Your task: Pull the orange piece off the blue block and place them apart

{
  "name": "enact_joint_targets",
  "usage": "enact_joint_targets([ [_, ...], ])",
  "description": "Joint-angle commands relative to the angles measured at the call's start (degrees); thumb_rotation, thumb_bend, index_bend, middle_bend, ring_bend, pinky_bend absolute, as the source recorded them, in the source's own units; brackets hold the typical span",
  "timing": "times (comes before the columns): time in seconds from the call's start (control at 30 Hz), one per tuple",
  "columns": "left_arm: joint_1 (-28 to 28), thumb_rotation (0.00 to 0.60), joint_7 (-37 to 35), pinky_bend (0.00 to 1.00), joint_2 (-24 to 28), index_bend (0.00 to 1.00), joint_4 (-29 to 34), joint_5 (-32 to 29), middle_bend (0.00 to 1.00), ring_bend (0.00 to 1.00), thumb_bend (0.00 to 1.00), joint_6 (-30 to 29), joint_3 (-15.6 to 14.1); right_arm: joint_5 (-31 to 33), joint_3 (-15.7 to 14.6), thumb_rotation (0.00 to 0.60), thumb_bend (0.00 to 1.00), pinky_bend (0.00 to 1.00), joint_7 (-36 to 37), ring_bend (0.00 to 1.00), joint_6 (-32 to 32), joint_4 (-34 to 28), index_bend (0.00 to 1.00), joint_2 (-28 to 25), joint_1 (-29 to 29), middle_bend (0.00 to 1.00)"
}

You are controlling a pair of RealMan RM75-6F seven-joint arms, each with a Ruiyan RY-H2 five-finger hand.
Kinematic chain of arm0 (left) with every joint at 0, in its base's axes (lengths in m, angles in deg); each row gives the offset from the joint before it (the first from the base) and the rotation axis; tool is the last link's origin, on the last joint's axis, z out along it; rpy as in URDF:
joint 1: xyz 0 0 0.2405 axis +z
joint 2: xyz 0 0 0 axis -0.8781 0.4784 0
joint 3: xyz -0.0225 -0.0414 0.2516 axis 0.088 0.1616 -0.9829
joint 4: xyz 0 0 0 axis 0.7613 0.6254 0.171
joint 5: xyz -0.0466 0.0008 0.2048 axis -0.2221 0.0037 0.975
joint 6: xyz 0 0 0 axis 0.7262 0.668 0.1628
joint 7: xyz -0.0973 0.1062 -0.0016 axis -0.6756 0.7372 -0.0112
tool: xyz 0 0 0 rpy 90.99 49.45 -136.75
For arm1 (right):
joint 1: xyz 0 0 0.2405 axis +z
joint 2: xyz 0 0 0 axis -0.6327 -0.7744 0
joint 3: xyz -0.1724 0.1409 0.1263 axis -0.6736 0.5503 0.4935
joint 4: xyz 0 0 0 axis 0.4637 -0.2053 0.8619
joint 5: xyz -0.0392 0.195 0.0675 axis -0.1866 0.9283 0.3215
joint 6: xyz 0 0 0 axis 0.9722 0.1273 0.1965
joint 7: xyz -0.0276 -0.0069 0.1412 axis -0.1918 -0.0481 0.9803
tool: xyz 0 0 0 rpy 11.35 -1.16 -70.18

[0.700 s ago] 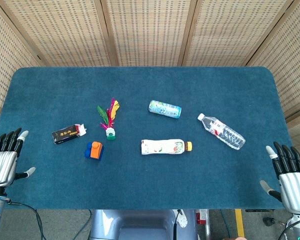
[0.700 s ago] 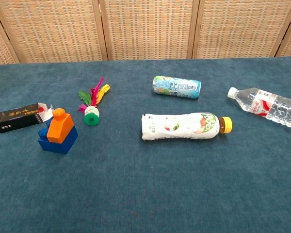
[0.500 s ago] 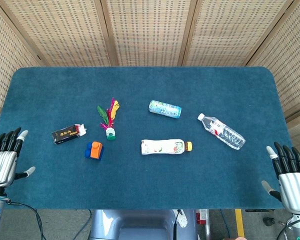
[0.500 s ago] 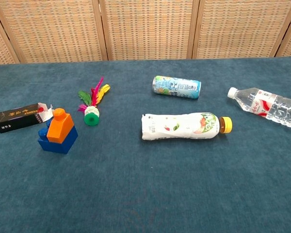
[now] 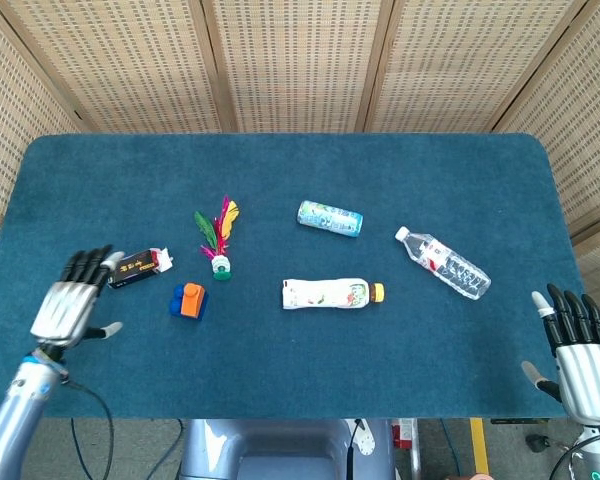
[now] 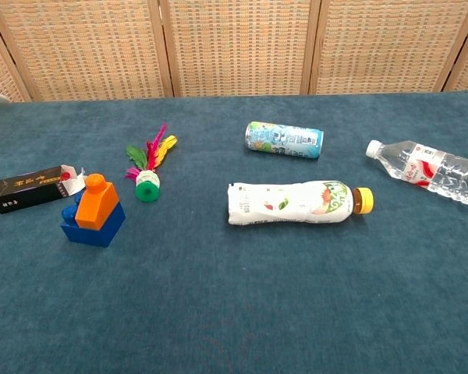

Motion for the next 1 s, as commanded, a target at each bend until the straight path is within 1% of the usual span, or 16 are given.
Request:
enact_joint_targets([
  [0.03,-8.8,0.600,-1.3,0.00,-6.2,0.01,-7.0,-4.9,0.02,0.00,0.00,12.7,2.8,0.2,0.1,0.600,0.00,0.00,0.1,0.00,-0.1,0.1,0.00,0.0,0.0,0.00],
  [0.17,-12.4,0.600,-1.0,0.00,-9.1,0.05,-10.1,-7.7,0.05,0.00,0.00,18.2,3.5,0.6,0.3,0.600,0.00,0.00,0.5,0.00,-0.3,0.3,0.00,0.1,0.1,0.00],
  [0.3,-14.5,0.600,0.9,0.00,-10.7,0.06,-10.5,-9.8,0.09,0.00,0.00,20.1,3.8,0.8,0.4,0.600,0.00,0.00,0.8,0.00,-0.7,0.5,0.00,0.1,0.2,0.00],
  [0.47,-16.1,0.600,4.3,0.00,-11.5,0.10,-10.2,-13.3,0.14,0.00,0.00,20.5,4.0,0.8,0.4,0.600,0.00,0.00,1.3,0.00,-0.6,0.6,0.00,0.2,0.2,0.00],
  [0.6,-17.2,0.600,5.4,0.00,-11.5,0.15,-8.9,-16.7,0.16,0.00,0.00,21.1,4.4,1.0,0.6,0.600,0.00,0.00,1.8,0.00,-0.5,0.7,0.00,0.1,0.1,0.00],
  [0.77,-17.6,0.600,6.4,0.00,-10.8,0.19,-7.8,-18.5,0.19,0.00,0.00,20.4,4.0,1.2,0.7,0.600,0.00,0.00,2.5,0.00,-0.5,0.9,0.00,0.1,0.2,0.00],
  [0.9,-17.7,0.600,6.5,0.00,-11.0,0.27,-7.6,-18.8,0.28,0.00,0.00,19.5,3.6,1.3,0.8,0.600,0.00,0.00,3.1,0.00,-0.7,1.0,0.00,0.1,0.3,0.00],
  [1.0,-17.6,0.600,6.3,0.00,-11.6,0.30,-7.8,-18.5,0.31,0.00,0.00,18.4,3.4,1.2,0.8,0.600,0.00,0.00,3.3,0.00,-0.5,1.2,0.00,0.2,0.3,0.00],
])
